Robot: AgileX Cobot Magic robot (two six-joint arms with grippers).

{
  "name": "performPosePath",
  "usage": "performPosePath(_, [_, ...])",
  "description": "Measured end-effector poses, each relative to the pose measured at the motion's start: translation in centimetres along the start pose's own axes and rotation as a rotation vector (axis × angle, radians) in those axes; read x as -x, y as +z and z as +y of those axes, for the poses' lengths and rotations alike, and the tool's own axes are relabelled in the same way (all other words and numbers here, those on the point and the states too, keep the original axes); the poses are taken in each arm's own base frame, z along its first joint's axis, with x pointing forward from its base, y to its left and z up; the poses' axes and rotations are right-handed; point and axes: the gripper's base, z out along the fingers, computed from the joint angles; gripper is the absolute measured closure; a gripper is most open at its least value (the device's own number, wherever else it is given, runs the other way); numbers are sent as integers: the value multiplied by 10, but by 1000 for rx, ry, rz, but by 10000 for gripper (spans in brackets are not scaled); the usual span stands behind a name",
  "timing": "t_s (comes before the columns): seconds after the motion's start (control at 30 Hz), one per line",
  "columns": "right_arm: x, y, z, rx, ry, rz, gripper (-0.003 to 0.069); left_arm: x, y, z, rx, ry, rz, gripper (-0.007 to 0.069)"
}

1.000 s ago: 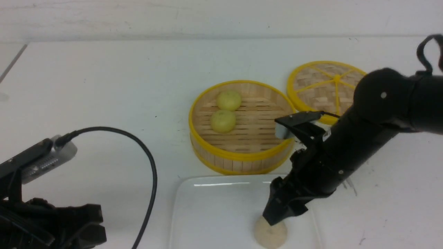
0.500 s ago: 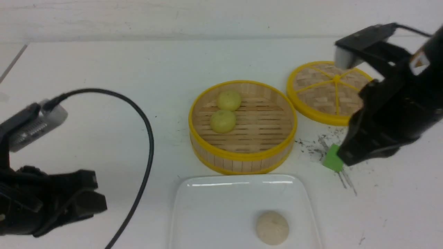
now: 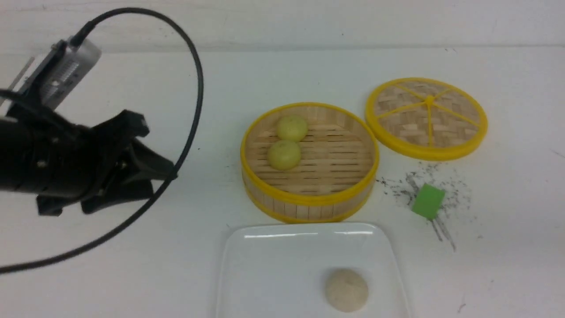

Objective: Put the steamed buns into the plate on the white tablecloth.
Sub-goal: 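Reach into the bamboo steamer and grasp a bun with the left gripper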

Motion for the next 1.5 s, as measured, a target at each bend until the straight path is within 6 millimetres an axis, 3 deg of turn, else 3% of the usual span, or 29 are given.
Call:
performPosePath(0.2, [-37, -4, -10, -29, -21, -127, 671, 10, 40, -56, -84, 151, 46, 271])
performPosePath(0.23, [-46, -3, -12, -28, -25, -153, 671, 13, 59, -74, -85, 212, 71, 270])
performPosePath(0.4, [-63, 6, -13, -26, -30, -163, 667, 28, 106, -100, -6, 279, 156, 269])
performPosePath(0.53, [-64, 8, -13, -22, -32, -174, 664, 43, 142, -103, 136, 323, 199, 269])
performPosePath(0.8, [-62, 8, -12, -15, -33, -202, 659, 68, 193, -100, 281, 392, 204, 269])
performPosePath(1.1, [-62, 8, -13, -21, -37, -203, 657, 74, 230, -81, 356, 439, 197, 269])
performPosePath(1.3, [-61, 7, -15, -49, -61, -210, 653, 77, 239, -77, 364, 464, 162, 277])
performPosePath(1.5, [-61, 7, -15, -52, -63, -210, 648, 76, 254, -70, 362, 463, 157, 377])
